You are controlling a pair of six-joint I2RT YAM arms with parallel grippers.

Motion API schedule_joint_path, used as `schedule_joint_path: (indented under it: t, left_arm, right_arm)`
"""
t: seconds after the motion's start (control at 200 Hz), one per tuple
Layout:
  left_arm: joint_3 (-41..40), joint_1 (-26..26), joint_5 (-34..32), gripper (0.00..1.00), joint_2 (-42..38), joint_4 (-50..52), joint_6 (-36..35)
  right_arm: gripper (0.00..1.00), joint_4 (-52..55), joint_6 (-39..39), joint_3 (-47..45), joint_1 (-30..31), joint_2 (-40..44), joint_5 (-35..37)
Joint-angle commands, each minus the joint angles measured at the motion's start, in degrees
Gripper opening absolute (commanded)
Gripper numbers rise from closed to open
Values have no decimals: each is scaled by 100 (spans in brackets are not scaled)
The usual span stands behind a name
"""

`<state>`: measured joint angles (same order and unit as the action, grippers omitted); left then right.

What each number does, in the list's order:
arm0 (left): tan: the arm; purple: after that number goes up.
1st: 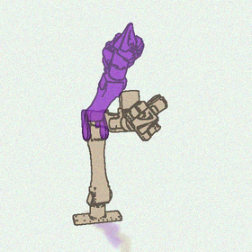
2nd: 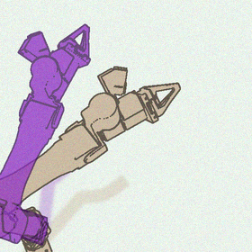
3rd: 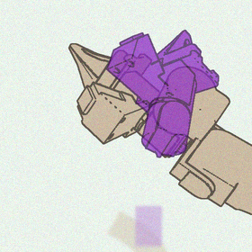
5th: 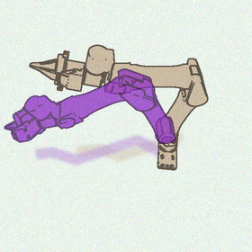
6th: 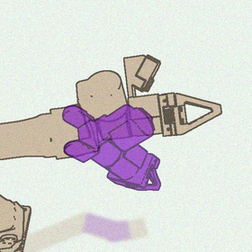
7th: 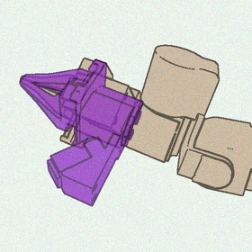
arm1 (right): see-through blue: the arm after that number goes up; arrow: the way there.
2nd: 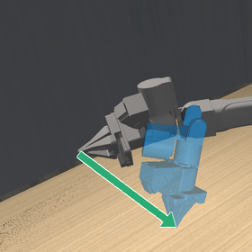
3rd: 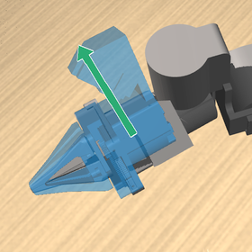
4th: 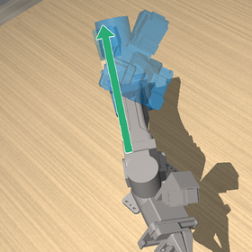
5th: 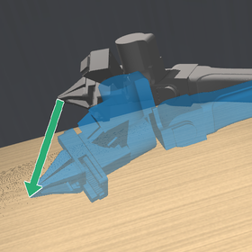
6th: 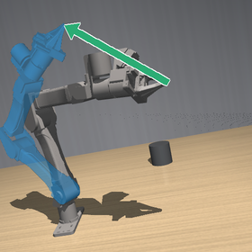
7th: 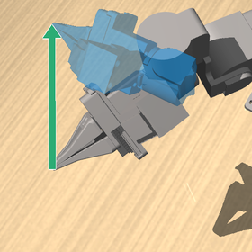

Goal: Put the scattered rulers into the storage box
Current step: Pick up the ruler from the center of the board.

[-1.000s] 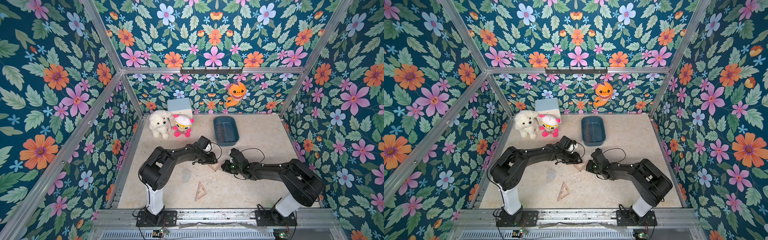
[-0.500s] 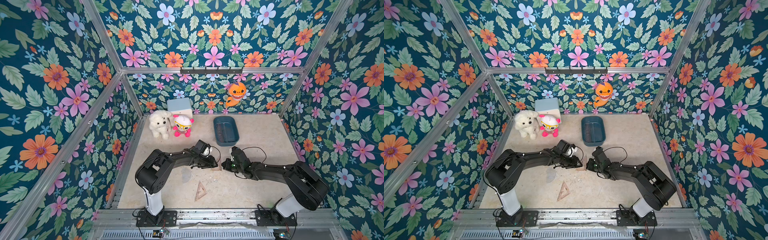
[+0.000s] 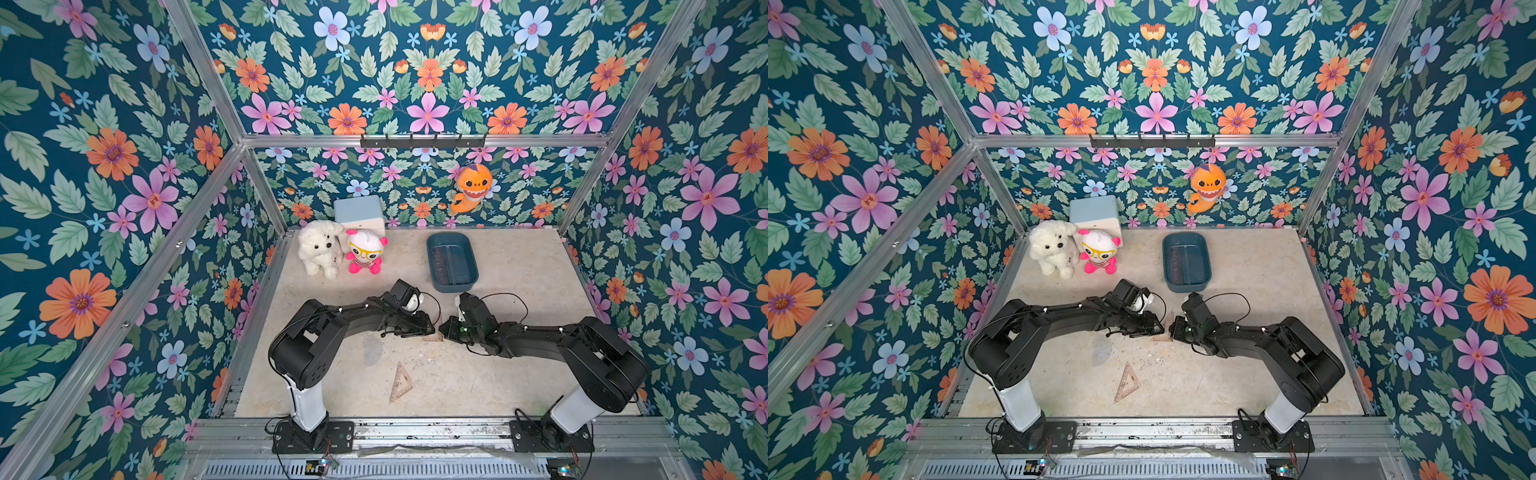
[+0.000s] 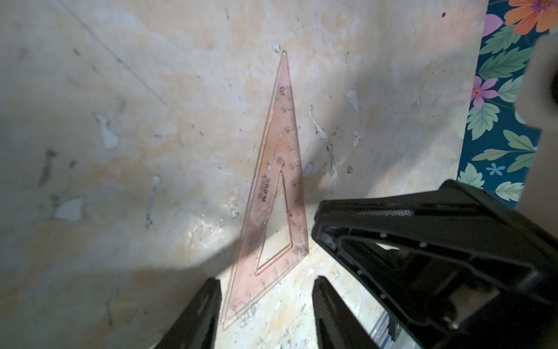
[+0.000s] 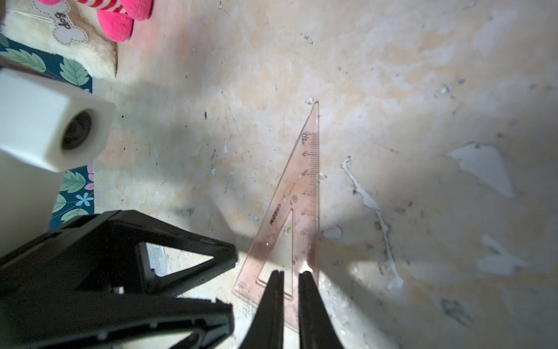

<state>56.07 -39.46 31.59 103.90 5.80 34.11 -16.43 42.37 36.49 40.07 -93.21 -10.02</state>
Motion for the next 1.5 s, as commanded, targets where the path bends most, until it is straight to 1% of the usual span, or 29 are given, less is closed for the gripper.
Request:
schedule_joint_path:
  t: [0.0, 0.155, 0.185, 0.425, 0.7, 0.935, 1.105, 1.495]
  left_arm:
    - [8, 9, -50, 55, -3, 88, -75]
    - [-16, 37, -49, 55, -1, 79, -80]
    - [-18, 40, -48, 55, -1, 79, -80]
    - [-46, 66, -32, 55, 17, 123, -102]
    - [-76, 104, -31, 55, 15, 134, -106]
    - [-71, 105, -4, 55, 78, 95, -98]
    - [-95, 106, 0, 55, 63, 97, -93]
    - [-96, 111, 6, 55, 60, 140, -102]
  right_arm:
    - [12, -89, -27, 64, 8, -88, -8]
    - [11, -102, -29, 78, 6, -127, -17]
    - [10, -116, -19, 69, 5, -331, -25]
    - [8, -260, 59, -51, 2, -486, -64]
    - [8, -159, 42, -185, -17, -234, -35]
    - [8, -174, 43, -212, -26, -228, -67]
    - [8, -356, 103, -297, -33, -390, -123]
    - [8, -401, 131, -494, -76, -285, -131]
